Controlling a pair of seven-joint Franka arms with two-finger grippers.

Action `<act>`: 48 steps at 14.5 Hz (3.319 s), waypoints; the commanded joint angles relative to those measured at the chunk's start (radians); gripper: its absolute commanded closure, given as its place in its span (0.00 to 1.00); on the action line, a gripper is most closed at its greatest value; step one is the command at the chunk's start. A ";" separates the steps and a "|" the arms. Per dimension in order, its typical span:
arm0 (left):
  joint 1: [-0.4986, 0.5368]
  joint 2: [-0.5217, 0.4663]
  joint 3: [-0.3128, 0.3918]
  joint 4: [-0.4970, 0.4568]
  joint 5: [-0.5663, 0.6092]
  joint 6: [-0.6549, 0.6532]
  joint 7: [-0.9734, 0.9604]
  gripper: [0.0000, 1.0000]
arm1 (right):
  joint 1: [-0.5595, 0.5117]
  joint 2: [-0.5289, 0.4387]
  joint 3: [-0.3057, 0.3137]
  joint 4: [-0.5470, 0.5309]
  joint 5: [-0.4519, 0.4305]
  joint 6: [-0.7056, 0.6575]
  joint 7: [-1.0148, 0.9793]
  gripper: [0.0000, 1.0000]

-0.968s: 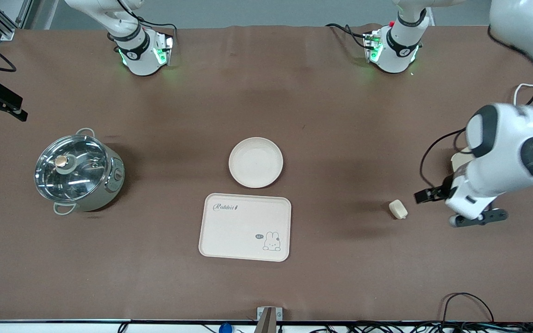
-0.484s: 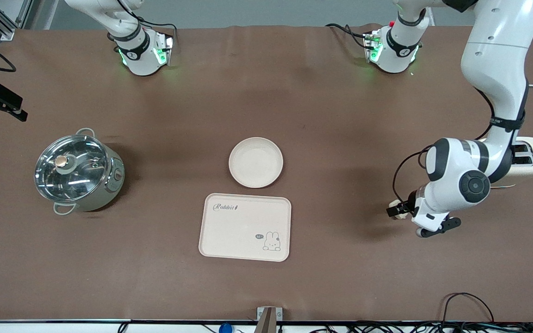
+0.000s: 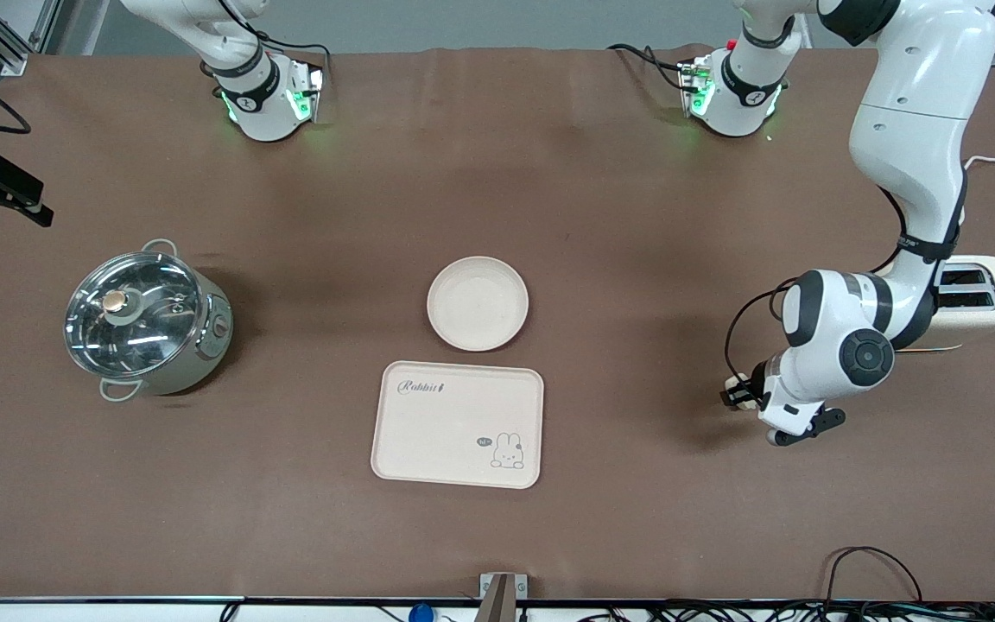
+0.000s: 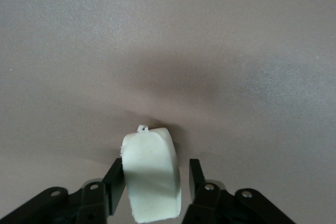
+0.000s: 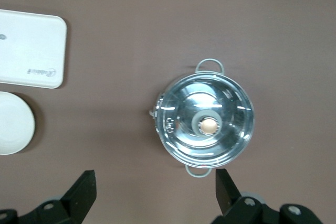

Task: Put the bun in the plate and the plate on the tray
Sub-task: 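Lift the bun with the left gripper and carry it over the plate, then lower the bun onto the plate and open the left gripper, then raise the left gripper away while the right gripper reaches the plate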

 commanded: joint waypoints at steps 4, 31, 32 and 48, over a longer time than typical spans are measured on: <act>-0.045 -0.035 -0.040 0.007 0.028 -0.034 -0.109 0.81 | -0.023 -0.014 0.001 -0.010 0.030 -0.007 -0.011 0.00; -0.475 -0.309 -0.029 0.301 0.157 -0.510 -0.406 0.00 | 0.153 0.094 0.008 -0.040 0.076 0.053 0.204 0.00; -0.432 -0.355 -0.031 0.301 0.172 -0.548 -0.352 0.00 | 0.201 0.128 0.007 -0.046 0.076 0.094 0.259 0.00; 0.034 -0.770 -0.040 0.047 -0.078 -0.737 0.257 0.00 | 0.519 0.460 0.007 -0.224 0.078 0.601 0.562 0.01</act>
